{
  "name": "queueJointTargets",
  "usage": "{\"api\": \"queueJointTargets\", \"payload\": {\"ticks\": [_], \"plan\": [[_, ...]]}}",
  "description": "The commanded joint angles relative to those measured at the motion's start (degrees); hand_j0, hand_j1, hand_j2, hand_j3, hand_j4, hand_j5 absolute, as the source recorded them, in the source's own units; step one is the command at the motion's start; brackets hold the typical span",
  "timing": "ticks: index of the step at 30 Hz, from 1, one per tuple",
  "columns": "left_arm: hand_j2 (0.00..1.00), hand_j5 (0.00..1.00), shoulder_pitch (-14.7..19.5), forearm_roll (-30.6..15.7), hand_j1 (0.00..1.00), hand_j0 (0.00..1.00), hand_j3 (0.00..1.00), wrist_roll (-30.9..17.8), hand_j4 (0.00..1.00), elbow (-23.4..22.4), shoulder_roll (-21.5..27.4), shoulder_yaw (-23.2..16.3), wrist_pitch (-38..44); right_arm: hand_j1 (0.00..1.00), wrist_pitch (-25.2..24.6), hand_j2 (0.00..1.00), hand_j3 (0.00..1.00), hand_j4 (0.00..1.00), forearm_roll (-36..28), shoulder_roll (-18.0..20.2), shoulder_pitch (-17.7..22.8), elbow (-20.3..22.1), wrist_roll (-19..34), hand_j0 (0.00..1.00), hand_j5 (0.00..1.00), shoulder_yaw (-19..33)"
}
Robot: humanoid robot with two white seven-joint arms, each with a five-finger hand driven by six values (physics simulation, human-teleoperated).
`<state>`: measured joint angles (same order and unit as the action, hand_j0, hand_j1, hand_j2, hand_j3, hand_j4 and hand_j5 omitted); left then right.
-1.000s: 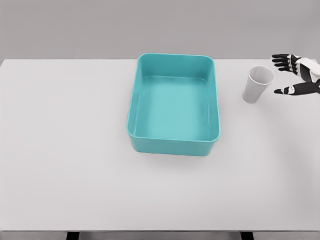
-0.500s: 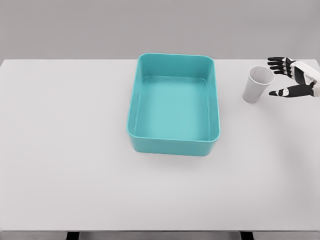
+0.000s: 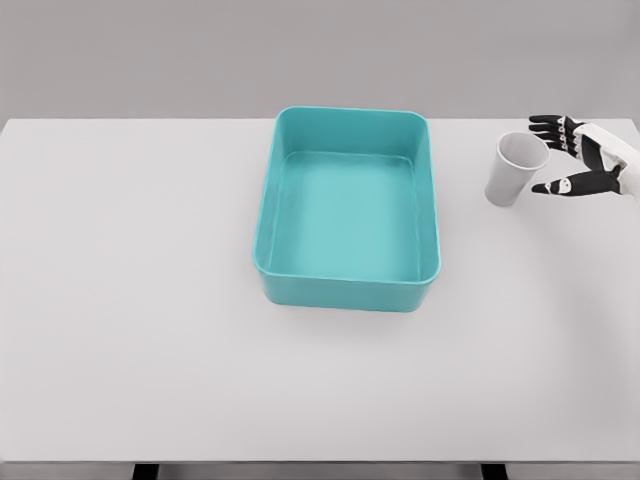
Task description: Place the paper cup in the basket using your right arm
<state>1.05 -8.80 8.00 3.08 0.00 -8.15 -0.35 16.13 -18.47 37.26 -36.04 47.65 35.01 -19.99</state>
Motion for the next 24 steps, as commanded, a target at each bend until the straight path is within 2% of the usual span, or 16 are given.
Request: {"api": "queueJointTargets", "payload": {"ticks": [1,24], "plan": [[1.0,1.0,0.0,0.01,1.0,1.0,1.0,-0.01,1.0,0.0,0.0,-0.02,0.0,0.91,-0.04,0.91,0.91,0.91,-0.16,0.01,0.0,-0.01,-0.01,0.91,0.91,0.04],[1.0,1.0,0.0,0.01,1.0,1.0,1.0,-0.01,1.0,0.0,0.0,-0.02,0.0,0.92,-0.13,0.92,0.92,0.92,0.02,-1.05,-0.09,-0.1,-0.01,0.92,0.92,-0.66]]}}
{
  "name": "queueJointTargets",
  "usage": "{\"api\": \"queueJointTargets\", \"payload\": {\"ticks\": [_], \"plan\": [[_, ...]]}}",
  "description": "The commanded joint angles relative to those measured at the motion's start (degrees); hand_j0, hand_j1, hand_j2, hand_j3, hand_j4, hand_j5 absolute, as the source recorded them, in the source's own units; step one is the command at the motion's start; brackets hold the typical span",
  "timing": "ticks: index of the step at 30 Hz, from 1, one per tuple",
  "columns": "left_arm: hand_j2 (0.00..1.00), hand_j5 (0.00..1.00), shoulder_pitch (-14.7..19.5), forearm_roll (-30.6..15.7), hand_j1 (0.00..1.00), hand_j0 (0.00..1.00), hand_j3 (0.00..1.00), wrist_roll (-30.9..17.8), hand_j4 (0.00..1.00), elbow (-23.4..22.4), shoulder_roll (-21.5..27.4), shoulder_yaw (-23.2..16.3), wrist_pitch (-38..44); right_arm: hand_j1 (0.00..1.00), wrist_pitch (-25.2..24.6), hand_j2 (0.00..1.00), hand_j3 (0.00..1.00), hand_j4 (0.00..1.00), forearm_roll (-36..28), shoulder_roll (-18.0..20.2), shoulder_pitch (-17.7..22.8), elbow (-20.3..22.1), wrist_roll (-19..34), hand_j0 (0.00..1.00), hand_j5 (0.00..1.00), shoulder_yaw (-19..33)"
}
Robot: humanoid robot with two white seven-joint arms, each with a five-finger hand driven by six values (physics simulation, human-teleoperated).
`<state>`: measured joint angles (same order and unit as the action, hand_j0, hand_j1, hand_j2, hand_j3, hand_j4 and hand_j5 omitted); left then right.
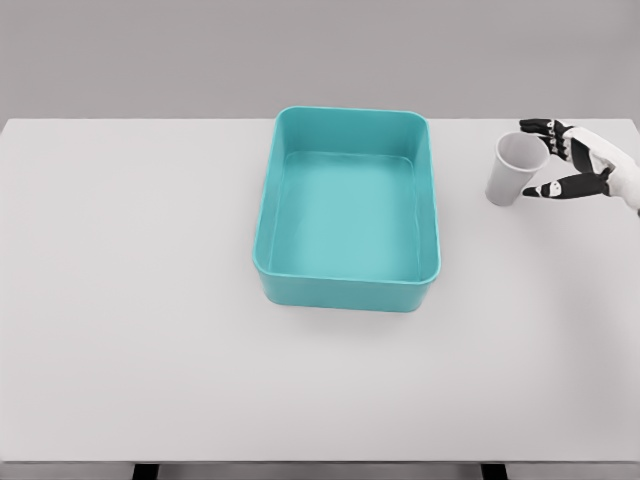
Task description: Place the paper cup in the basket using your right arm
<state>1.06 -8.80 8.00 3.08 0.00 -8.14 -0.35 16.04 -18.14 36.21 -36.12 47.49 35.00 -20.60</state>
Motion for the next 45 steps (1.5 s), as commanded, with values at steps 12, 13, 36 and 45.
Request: {"api": "queueJointTargets", "payload": {"ticks": [12,13,36,45], "plan": [[1.0,1.0,0.0,0.01,1.0,1.0,1.0,-0.01,1.0,0.0,0.0,0.05,0.0,0.94,-0.05,0.94,0.94,0.94,-0.4,-1.05,-0.18,0.33,0.0,0.94,0.94,-0.23],[1.0,1.0,0.09,0.01,1.0,1.0,1.0,-0.01,1.0,0.0,0.0,-0.03,0.0,0.94,-0.05,0.94,0.94,0.94,-0.32,-1.32,-0.26,0.32,0.0,0.94,0.94,-0.23],[1.0,1.0,0.0,0.01,1.0,1.0,1.0,-0.01,1.0,0.0,0.0,0.05,0.0,0.74,0.13,0.74,0.74,0.74,-0.58,-1.67,-1.14,0.68,0.0,0.74,0.74,-1.98],[1.0,1.0,0.0,0.01,1.0,1.0,1.0,-0.01,1.0,0.0,0.0,-0.03,0.0,0.74,2.68,0.74,0.74,0.74,-0.84,-1.23,-1.32,2.52,0.0,0.74,0.74,-1.37]]}}
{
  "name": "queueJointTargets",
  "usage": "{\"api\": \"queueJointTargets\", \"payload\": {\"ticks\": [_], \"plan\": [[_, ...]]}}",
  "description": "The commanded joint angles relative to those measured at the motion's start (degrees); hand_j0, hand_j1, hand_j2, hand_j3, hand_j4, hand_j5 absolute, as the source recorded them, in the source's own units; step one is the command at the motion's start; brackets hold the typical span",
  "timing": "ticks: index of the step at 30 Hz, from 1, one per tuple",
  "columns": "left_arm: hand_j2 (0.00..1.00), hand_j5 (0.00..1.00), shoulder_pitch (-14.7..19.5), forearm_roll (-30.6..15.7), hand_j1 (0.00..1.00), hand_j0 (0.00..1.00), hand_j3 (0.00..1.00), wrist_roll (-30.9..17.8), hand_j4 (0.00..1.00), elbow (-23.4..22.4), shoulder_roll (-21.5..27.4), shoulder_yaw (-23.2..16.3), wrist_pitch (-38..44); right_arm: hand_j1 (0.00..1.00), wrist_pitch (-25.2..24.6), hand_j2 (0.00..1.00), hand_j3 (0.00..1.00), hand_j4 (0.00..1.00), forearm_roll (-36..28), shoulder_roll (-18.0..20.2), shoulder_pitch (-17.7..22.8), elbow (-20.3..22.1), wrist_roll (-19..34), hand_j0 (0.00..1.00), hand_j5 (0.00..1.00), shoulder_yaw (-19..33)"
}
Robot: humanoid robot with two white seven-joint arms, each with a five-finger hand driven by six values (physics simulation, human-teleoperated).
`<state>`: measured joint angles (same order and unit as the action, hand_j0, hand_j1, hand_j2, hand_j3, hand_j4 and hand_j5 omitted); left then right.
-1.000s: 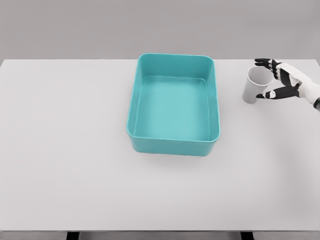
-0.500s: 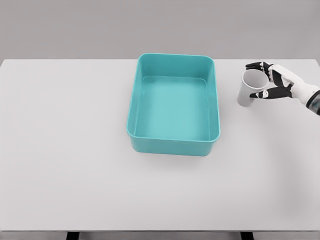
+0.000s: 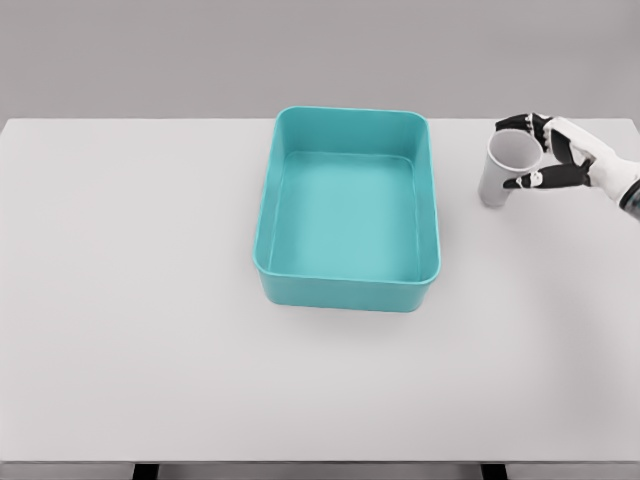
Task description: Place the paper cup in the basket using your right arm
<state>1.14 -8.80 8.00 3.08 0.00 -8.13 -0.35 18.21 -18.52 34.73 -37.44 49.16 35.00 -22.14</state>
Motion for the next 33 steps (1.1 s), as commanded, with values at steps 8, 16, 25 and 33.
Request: {"api": "queueJointTargets", "payload": {"ticks": [8,16,25,33], "plan": [[1.0,1.0,-0.09,0.01,1.0,1.0,1.0,-0.01,1.0,-0.01,0.0,0.04,0.0,0.75,2.97,0.75,0.75,0.75,-0.47,0.51,0.53,8.67,0.0,0.75,0.75,2.98],[1.0,1.0,-0.09,0.01,1.0,1.0,1.0,-0.01,1.0,-0.01,0.0,-0.05,0.0,0.75,3.41,0.75,0.75,0.75,-0.29,0.78,0.97,19.3,0.0,0.75,0.75,6.15],[1.0,1.0,-0.09,0.01,1.0,1.0,1.0,-0.01,1.0,-0.01,0.0,0.04,0.0,0.75,3.06,0.75,0.75,0.75,-0.03,-1.24,1.93,30.2,0.0,0.75,0.75,5.0],[1.0,1.0,0.0,0.01,1.0,1.0,1.0,-0.01,1.0,-0.01,0.0,-0.05,0.0,0.75,3.23,0.75,0.75,0.75,5.68,-4.67,1.67,30.91,0.0,0.75,0.75,-0.62]]}}
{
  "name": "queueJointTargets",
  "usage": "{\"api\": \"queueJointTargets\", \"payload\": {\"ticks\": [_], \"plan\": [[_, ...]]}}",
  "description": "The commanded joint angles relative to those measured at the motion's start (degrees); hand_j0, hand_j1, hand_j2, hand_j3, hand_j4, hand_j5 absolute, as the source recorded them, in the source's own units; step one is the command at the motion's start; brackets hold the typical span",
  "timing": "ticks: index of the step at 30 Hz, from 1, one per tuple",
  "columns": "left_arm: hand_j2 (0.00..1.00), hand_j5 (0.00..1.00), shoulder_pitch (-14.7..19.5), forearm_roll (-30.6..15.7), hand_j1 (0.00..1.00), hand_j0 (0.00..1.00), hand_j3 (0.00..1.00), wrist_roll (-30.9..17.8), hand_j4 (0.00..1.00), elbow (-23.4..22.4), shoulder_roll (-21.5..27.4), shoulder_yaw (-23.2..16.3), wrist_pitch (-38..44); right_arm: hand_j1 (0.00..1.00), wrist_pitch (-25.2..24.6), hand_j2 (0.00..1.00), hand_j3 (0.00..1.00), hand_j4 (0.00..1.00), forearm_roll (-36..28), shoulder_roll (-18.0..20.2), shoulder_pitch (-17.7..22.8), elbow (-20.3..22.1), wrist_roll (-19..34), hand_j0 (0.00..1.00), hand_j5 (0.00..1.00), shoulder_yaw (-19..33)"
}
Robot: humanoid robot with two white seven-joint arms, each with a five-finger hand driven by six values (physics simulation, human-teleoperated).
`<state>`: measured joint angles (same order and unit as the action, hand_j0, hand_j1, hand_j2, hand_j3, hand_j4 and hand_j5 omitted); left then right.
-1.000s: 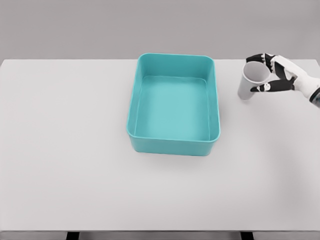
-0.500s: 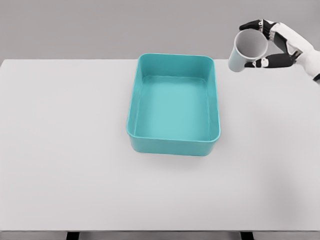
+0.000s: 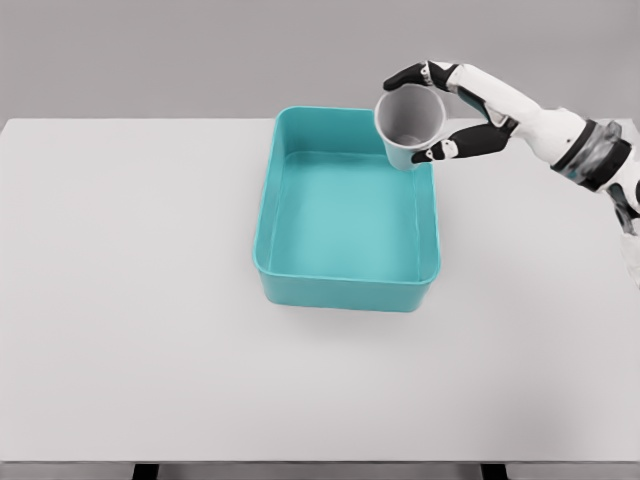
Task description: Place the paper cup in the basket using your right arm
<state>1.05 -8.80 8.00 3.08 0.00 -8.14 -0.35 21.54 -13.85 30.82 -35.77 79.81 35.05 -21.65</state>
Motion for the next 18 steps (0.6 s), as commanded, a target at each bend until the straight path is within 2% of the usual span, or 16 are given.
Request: {"api": "queueJointTargets", "payload": {"ticks": [1,8,13,18], "plan": [[1.0,1.0,0.0,0.01,1.0,1.0,1.0,-0.01,1.0,0.0,0.0,-0.03,0.0,0.74,-0.35,0.74,0.74,0.74,3.12,-2.08,0.0,0.26,-0.05,0.74,0.74,-1.29],[1.0,1.0,0.0,0.01,1.0,1.0,1.0,-0.01,1.0,0.0,0.0,0.05,0.0,0.68,-0.44,0.68,0.68,0.68,7.87,-3.31,-0.53,0.26,-0.05,0.68,0.68,-3.57],[1.0,1.0,0.09,0.01,1.0,1.0,1.0,-0.01,1.0,0.0,0.0,0.05,0.0,0.68,-0.62,0.68,0.68,0.68,18.59,-3.66,-0.7,0.34,-0.05,0.68,0.68,-4.54],[1.0,1.0,0.09,0.01,1.0,1.0,1.0,-0.01,1.0,0.0,0.0,-0.03,0.0,0.68,-0.79,0.68,0.68,0.68,26.51,-5.07,-2.29,2.37,-0.05,0.68,0.68,-10.95]]}}
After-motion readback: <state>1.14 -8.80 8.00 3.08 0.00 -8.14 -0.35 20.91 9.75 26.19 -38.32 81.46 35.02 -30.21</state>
